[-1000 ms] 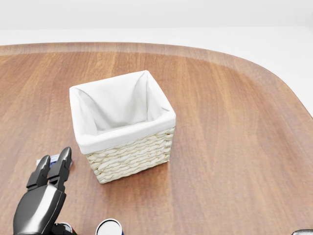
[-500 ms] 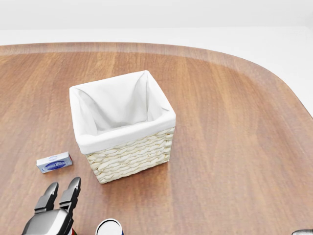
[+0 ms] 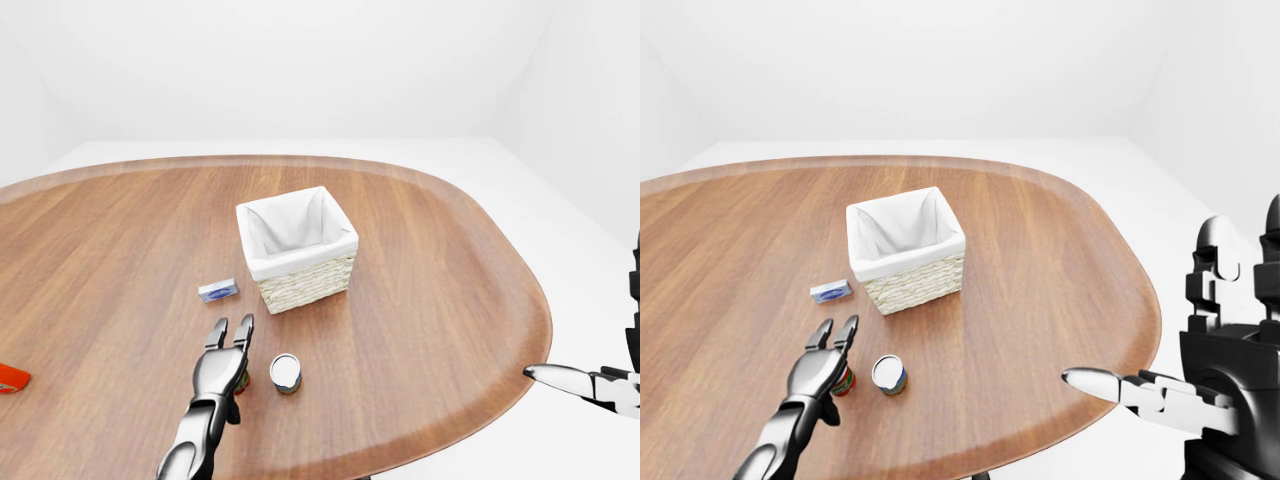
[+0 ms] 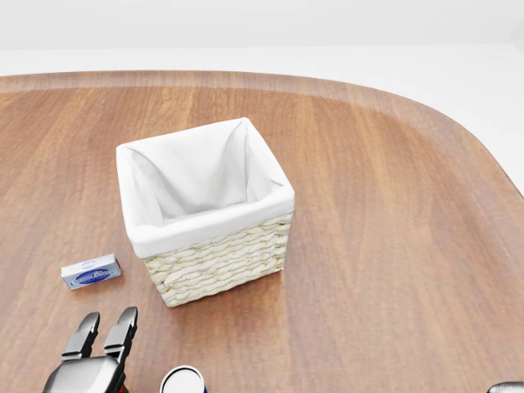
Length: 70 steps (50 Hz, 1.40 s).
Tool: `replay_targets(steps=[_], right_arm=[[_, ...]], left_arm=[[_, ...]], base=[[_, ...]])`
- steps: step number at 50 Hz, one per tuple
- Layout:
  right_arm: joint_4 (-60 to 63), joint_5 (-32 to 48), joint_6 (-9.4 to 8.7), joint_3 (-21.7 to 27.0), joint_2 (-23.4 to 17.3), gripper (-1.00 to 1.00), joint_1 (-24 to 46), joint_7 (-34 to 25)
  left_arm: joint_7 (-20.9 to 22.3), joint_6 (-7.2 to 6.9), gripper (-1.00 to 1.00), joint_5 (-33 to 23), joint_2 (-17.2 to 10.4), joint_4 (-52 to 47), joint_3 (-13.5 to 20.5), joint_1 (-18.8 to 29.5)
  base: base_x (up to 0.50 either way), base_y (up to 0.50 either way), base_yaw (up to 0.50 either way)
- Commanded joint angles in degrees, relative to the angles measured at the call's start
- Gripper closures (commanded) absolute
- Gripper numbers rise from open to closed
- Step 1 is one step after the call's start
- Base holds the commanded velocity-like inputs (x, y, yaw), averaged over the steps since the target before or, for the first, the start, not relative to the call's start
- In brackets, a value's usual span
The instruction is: Pick up the tomato sauce, and put it in the basket.
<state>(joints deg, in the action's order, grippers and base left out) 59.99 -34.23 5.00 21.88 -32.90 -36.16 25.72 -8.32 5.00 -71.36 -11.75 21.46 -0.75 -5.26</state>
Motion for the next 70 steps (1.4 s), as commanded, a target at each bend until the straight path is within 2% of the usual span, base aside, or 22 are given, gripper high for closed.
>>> replay_targets(steps=[1, 11, 12, 14, 15, 16, 19, 25, 35, 36, 37, 46, 54, 64, 70], right_arm=[[0.0, -0.3, 0.0, 0.2, -0.5, -1.0, 0.1, 0.4], [0.0, 0.1, 0.0, -0.1, 0.1, -1.0, 0.0, 0.0], [0.0, 0.1, 0.0, -0.1, -0.1, -1.0, -0.1, 0.1], [0.0, 0.2, 0.0, -0.1, 0.3, -1.0, -0.2, -0.2], [0.0, 0.1, 0.0, 0.0, 0.4, -1.0, -0.2, -0.3], [0.0, 0.4, 0.0, -0.3, 0.4, -1.0, 0.0, -0.2], [0.0, 0.4, 0.0, -0.3, 0.6, -1.0, 0.1, -0.4], [0.0, 0.6, 0.0, -0.5, 0.6, -1.0, -0.1, -0.3], [0.0, 0.3, 0.0, -0.1, 0.8, -1.0, -0.4, -0.6], [0.0, 0.4, 0.0, -0.1, 0.9, -1.0, -0.3, -0.7], [0.0, 0.3, 0.0, 0.0, 0.7, -1.0, -0.2, -0.5], [0.0, 0.2, 0.0, -0.2, 0.2, -1.0, -0.1, -0.1], [0.0, 0.2, 0.0, -0.3, 0.0, -1.0, 0.3, 0.1], [0.0, 0.2, 0.0, -0.1, 0.4, -1.0, 0.3, -0.3], [0.0, 0.7, 0.0, -0.5, 0.6, -1.0, 0.3, -0.3]], left_arm=[[-3.3, 0.0, -1.0, -1.1, -0.9, 6.2, -0.4, 3.2], [-4.5, 0.0, -1.0, -0.8, -1.3, 8.7, -0.8, 4.4], [-4.8, -0.29, -1.0, -0.8, -1.3, 9.5, -0.6, 4.9], [-6.4, -2.06, -1.0, -1.8, -1.8, 12.0, -0.6, 6.2], [-7.0, -2.11, -1.0, -1.6, -2.1, 13.1, -0.5, 6.8], [-6.3, -1.68, -1.0, -0.7, -2.1, 12.9, -0.4, 6.8], [-6.5, -1.57, -1.0, -0.6, -2.1, 13.2, -1.0, 6.8], [-7.1, -1.96, -1.0, -0.4, -2.4, 14.8, -1.3, 7.3], [-8.2, -1.57, -1.0, -0.1, -2.5, 21.4, -2.7, 9.2], [-8.2, -1.63, -0.59, 0.4, -2.4, 21.4, -2.4, 9.4], [-8.0, -1.3, 1.0, 0.7, -2.4, 21.0, -2.5, 9.3], [-8.1, -0.36, 1.0, 1.0, -2.3, 21.0, -3.0, 9.0], [-7.6, -0.48, 1.0, 1.1, -2.3, 20.2, -3.1, 8.7], [-8.1, 0.0, 1.0, 0.9, -2.3, 21.5, -3.3, 9.2], [-8.7, 0.0, 1.0, 2.5, -2.0, 15.8, -1.9, 8.7]], base=[[0.0, 0.0, 0.0], [0.0, 0.0, 0.0], [0.0, 0.0, 0.0], [0.0, 0.0, 0.0], [0.0, 0.0, 0.0], [0.0, 0.0, 0.0], [0.0, 0.0, 0.0], [0.0, 0.0, 0.0], [0.0, 0.0, 0.0], [0.0, 0.0, 0.0], [0.0, 0.0, 0.0], [0.0, 0.0, 0.0], [0.0, 0.0, 0.0], [0.0, 0.0, 0.0], [0.0, 0.0, 0.0]])
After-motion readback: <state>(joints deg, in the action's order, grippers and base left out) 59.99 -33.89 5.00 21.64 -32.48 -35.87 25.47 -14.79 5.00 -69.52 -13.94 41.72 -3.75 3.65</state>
